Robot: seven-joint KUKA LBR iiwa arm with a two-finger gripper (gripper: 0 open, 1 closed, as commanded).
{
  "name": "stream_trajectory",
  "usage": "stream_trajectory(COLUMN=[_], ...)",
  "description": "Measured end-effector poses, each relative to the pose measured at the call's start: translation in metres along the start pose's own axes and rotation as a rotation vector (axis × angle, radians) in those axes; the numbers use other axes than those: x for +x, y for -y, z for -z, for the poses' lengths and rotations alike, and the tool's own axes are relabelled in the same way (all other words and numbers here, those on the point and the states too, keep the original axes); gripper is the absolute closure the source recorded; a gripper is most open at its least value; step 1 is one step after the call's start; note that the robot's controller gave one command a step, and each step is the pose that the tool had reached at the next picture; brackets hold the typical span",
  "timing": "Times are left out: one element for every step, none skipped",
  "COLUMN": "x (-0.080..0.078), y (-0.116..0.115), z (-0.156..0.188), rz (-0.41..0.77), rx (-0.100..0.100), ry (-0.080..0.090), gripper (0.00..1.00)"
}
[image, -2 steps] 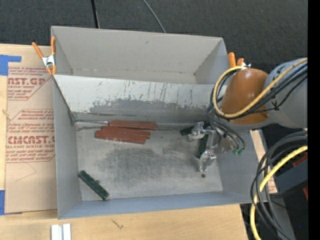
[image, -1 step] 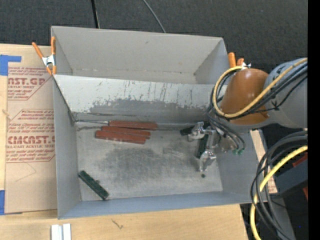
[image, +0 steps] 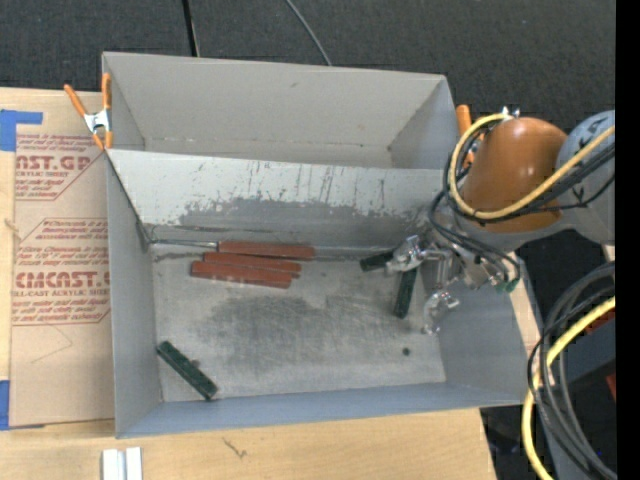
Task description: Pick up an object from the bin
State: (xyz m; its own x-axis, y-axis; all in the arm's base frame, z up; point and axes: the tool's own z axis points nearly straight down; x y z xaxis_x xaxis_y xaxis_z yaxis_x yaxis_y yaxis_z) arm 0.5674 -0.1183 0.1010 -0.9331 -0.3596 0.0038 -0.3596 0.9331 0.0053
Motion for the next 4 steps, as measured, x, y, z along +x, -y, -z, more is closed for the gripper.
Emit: stream_trajectory(x=[-0.001, -0.003, -0.003, -0.007], y=[0.038, 0.033, 0.033, 0.027], z=[-0.022, -0.023, -0.023, -0.005], rz=[0.217, 0.216, 0.216, 0.343], rx=[0.015, 0.003, 0.003, 0.006], ry=[0.022, 0.025, 0.025, 0.007], gripper=[1.0, 0.0, 0.0, 0.0])
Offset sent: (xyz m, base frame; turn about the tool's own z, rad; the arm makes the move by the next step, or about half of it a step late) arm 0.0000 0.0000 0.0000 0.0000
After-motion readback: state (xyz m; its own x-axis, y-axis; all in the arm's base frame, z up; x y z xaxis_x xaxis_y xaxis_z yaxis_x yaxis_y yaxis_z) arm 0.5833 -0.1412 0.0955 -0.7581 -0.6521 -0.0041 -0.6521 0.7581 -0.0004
